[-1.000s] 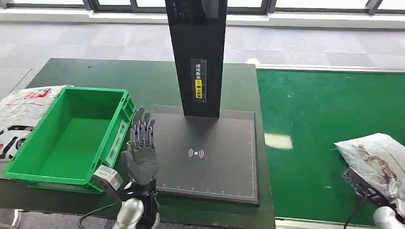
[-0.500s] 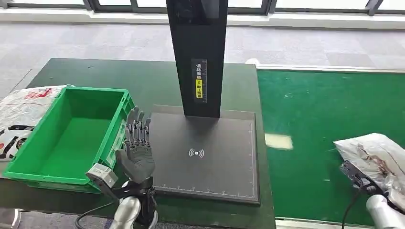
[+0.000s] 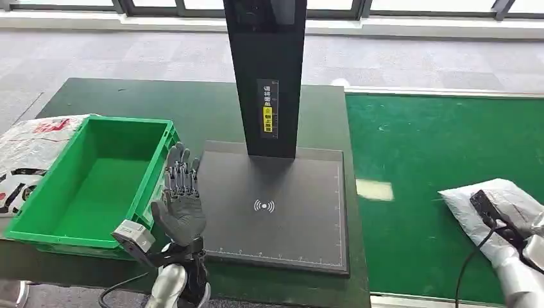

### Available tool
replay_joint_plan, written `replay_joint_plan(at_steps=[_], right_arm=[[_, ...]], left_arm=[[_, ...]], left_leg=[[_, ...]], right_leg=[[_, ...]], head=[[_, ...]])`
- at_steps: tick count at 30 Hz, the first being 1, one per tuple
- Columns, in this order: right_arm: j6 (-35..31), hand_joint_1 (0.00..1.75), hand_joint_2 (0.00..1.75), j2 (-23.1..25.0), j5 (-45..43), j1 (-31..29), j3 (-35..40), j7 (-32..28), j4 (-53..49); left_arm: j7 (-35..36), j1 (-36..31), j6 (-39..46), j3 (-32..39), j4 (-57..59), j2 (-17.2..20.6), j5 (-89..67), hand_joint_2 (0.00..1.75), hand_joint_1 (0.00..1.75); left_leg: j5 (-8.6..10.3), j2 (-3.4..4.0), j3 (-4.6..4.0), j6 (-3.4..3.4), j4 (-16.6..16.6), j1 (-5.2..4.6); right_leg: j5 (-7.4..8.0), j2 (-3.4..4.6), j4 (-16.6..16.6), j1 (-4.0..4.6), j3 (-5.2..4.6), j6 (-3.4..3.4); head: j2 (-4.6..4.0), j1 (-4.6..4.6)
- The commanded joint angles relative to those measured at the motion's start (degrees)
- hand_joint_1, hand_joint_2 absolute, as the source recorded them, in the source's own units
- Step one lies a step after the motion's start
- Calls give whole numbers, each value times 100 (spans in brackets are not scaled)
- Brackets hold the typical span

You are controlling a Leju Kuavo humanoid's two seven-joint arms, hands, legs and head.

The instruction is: Moved the parcel from conveyor to table for the left to box.

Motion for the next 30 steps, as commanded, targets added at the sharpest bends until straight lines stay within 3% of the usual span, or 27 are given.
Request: replay_joint_plan(at_steps=[1,9,15,23,30], right_arm=[[100,0,175,30,112,-217,-33,186,82],[1720,0,175,-58,275,146,-380,321,565],[2819,0,175,-57,374,909,-384,222,814],[3148,0,175,-19,205,1246,-487,-227,690],[3159,0,175,-18,199,1246,-482,-236,660]], left_arm=[[15,-167,5,570,172,-311,-16,0,0],[15,-301,-97,541,324,-277,-75,0,0],[15,-439,-130,434,534,-234,-47,0,0],[15,-478,-194,412,619,-213,-55,0,0],[15,-477,-197,416,618,-215,-58,0,0]], left_leg=[[4,16,-3,6,-8,7],[6,-14,25,6,-9,10],[6,-31,51,3,-5,12],[24,-73,69,13,-20,36],[7,-66,103,16,-2,52]], right_leg=[[13,7,-15,10,-6,-14],[7,-21,-22,14,9,-12],[3,-35,-20,16,12,-11],[16,-80,-74,47,61,-7],[7,-71,-89,64,113,2]], head=[[0,0],[0,0],[0,0],[0,0],[0,-2]])
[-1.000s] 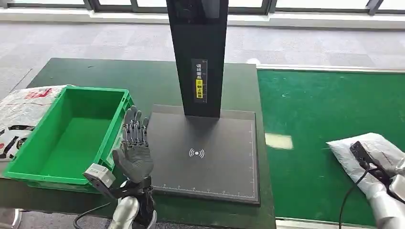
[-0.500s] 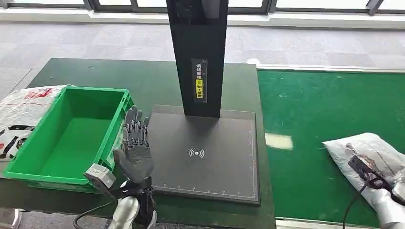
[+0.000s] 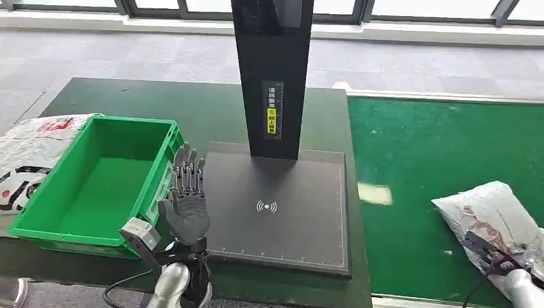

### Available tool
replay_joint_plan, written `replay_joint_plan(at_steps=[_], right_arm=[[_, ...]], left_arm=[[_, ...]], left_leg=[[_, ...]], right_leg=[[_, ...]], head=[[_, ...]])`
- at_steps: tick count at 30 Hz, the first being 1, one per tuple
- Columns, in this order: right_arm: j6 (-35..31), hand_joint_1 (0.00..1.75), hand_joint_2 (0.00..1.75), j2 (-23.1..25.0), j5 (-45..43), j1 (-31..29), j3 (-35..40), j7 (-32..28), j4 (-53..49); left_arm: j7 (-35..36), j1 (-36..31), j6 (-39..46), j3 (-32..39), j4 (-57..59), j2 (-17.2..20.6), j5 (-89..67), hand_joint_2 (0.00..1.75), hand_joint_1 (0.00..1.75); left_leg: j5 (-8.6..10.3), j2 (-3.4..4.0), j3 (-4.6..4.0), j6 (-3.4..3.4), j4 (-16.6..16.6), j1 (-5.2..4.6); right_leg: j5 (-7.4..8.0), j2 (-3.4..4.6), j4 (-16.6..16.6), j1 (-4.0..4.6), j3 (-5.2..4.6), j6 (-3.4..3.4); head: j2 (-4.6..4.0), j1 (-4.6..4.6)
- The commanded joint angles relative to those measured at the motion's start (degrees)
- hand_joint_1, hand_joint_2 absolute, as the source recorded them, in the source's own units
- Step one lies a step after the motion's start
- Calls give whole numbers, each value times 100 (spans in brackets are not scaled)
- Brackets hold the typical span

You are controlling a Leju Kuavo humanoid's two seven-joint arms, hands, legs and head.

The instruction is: Moved the parcel from conveyor to table for the left to box.

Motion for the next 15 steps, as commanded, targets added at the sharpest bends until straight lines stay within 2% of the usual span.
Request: replay_joint_plan(at_steps=[1,12,13,15], right_arm=[[171,0,175,159,6,551,-143,-18,354],[171,0,175,159,6,551,-143,-18,354],[168,175,175,154,-4,612,-60,-330,298],[75,175,175,164,-10,845,-5,-546,107]], left_arm=[[15,-379,-18,415,393,-215,3,0,0],[15,-379,-18,415,393,-215,3,0,0],[15,-381,-31,411,407,-208,5,0,0],[15,-394,-50,411,429,-202,11,0,0]], left_leg=[[20,-40,-17,11,-17,11],[4,-49,5,24,-9,18],[14,-53,-5,28,-19,17],[10,-52,-8,29,-15,19]], right_leg=[[16,-48,-39,14,12,-8],[13,-55,-69,21,60,0],[23,-61,-82,21,53,-1],[25,-60,-83,21,55,6]], head=[[0,-2],[0,-2],[0,-2],[0,-2]])
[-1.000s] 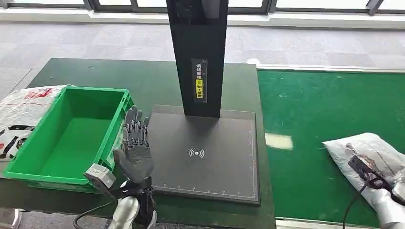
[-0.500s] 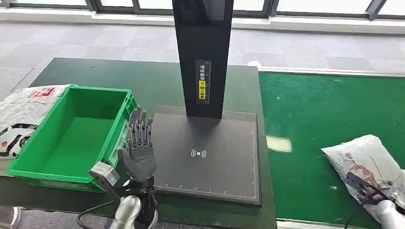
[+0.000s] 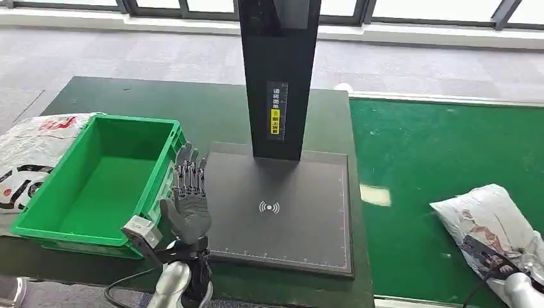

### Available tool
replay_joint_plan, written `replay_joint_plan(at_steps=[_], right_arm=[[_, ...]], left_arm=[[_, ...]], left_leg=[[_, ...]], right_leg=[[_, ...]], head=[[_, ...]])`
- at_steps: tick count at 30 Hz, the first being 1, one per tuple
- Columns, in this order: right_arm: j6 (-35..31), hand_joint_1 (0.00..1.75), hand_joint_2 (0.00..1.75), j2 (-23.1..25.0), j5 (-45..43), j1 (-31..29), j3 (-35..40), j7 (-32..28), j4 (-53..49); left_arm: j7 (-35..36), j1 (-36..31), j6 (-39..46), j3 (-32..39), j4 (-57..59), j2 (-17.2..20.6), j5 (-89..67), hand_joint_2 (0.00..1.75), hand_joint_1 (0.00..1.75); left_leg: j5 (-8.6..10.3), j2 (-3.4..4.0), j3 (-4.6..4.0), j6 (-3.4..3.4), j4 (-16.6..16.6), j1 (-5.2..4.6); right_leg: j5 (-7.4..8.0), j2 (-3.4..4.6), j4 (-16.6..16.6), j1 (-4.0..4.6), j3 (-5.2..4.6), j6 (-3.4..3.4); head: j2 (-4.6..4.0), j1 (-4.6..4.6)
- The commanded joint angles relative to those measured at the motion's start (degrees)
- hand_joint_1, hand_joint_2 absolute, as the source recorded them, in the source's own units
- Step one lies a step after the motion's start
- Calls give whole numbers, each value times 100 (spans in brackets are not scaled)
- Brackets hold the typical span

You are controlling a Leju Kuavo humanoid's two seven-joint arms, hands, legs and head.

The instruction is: Moved the parcel from conveyor to table for the left to box.

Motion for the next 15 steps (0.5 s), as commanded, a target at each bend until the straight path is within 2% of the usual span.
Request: replay_joint_plan(at_steps=[1,2,7,10,15], right_arm=[[34,175,175,233,-91,809,-36,-610,-27],[6,175,175,265,-122,824,-22,-631,-165],[-286,175,175,410,-244,412,161,-685,-439],[-609,175,175,563,-339,242,224,-741,-559],[-773,175,175,853,-681,704,449,-709,-1352]], left_arm=[[15,-342,-48,412,353,-210,3,0,0],[15,-332,-46,426,344,-197,7,0,0],[15,-250,-55,461,228,-205,-26,0,0],[15,-221,-47,487,170,-225,-49,0,0],[15,-265,-30,418,214,-206,-48,0,0]], left_leg=[[14,-36,-17,6,-8,9],[24,-42,-25,9,-19,7],[1,7,-19,15,-4,15],[6,29,-73,27,-12,12],[-8,32,-58,23,-8,17]], right_leg=[[8,-43,-24,10,6,-6],[17,-52,-39,10,1,-8],[16,1,-29,15,15,2],[30,15,-37,12,-8,0],[18,18,-29,16,5,6]], head=[[0,0],[0,0],[0,2],[0,2],[0,2]])
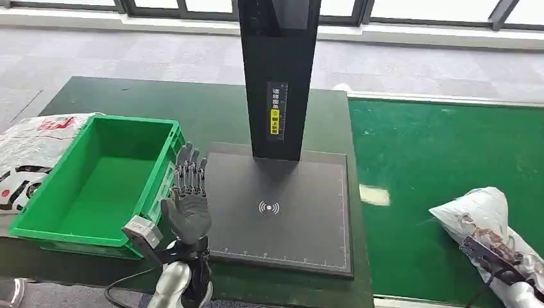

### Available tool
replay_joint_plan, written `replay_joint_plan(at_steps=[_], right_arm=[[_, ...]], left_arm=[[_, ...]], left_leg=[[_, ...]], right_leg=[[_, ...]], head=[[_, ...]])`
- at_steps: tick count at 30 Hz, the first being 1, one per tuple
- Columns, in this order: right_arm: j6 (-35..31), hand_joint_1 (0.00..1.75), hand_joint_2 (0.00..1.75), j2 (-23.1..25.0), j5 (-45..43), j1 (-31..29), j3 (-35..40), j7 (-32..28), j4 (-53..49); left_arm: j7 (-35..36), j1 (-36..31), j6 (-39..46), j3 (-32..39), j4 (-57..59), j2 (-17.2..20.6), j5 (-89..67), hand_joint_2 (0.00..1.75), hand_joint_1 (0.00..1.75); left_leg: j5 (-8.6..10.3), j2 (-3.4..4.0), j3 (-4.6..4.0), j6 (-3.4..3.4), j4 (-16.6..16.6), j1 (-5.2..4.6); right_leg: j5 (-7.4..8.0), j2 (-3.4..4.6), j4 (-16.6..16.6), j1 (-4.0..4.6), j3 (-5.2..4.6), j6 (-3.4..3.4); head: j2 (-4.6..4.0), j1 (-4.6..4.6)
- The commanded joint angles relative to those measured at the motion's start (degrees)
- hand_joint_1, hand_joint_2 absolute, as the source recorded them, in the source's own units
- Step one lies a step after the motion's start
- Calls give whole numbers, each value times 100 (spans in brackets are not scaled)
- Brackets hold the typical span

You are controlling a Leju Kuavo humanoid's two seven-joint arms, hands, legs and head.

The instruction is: Moved the parcel from conveyor to table for the left to box.

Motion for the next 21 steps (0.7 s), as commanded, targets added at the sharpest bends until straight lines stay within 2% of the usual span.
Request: replay_joint_plan(at_steps=[1,8,14,16,21], right_arm=[[-165,175,175,790,-383,527,411,29,-931],[-186,175,175,1051,-558,1109,506,42,-1969],[-1014,175,175,1483,-816,1115,553,-183,-2904],[-1721,175,175,1751,-1080,1121,591,-459,-3487],[-1727,175,175,1798,-1087,1170,670,-429,-3709]], left_arm=[[15,-269,-9,410,217,-202,5,0,0],[15,-318,2,350,251,-188,26,0,0],[15,-247,47,367,148,-216,-2,0,0],[15,-216,72,382,118,-239,-28,0,0],[15,-213,71,381,117,-250,-37,0,0]], left_leg=[[12,22,-13,3,-15,3],[12,26,-17,3,-22,3],[8,37,-20,2,-18,1],[6,50,-24,1,-17,0],[15,43,-36,-2,-24,-6]], right_leg=[[16,13,-11,5,-25,-14],[15,14,-8,5,-37,-14],[12,28,3,2,-46,-13],[13,44,11,-1,-56,-12],[14,34,15,-9,-73,-15]], head=[[0,0],[0,0],[0,0],[0,2],[0,0]])
